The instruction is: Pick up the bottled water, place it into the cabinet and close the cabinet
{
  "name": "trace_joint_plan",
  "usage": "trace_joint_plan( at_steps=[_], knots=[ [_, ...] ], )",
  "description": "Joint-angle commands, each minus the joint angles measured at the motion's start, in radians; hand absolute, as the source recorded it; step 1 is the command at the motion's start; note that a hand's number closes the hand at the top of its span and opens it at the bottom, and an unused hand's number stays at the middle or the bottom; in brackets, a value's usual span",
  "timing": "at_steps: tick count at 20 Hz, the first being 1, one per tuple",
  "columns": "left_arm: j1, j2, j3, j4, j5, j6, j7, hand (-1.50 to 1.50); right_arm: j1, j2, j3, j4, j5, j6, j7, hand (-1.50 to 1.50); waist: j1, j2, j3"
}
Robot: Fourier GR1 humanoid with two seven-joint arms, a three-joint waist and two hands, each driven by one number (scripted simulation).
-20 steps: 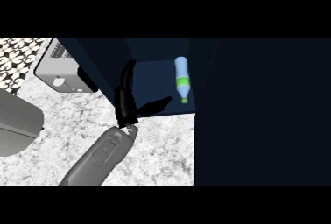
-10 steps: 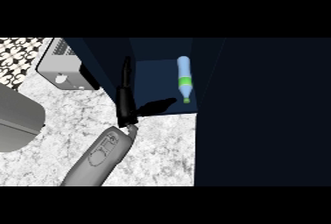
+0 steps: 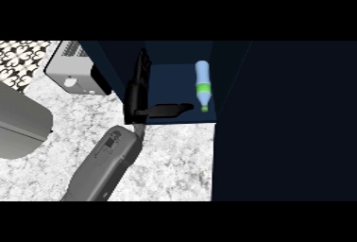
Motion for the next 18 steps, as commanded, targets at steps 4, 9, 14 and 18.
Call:
trace_joint_plan(
  at_steps=[4, 9, 14, 18],
  knots=[
    [-0.052, 0.058, 0.125, 0.077, 0.052, -0.181, -0.08, -1.5, 0.071, 0.018, 0.053, 0.009, 0.066, 0.001, -0.07, -1.5, 0.019, 0.002, -0.001],
    [0.057, 0.059, 0.091, -0.056, 0.031, -0.193, -0.077, -1.5, 0.038, -0.016, 0.007, -0.035, 0.001, -0.009, 0.01, -1.5, 0.032, 0.0, -0.001],
    [0.172, 0.069, 0.042, -0.32, 0.047, -0.197, 0.055, -1.5, 0.047, 0.027, 0.069, -0.001, 0.055, -0.038, -0.026, -1.5, 0.04, -0.003, 0.0],
    [0.34, 0.082, -0.006, -0.524, 0.039, -0.19, 0.082, -1.5, 0.103, 0.007, 0.07, -0.002, 0.058, -0.019, -0.058, -1.5, 0.042, -0.005, 0.0]
  ],
)
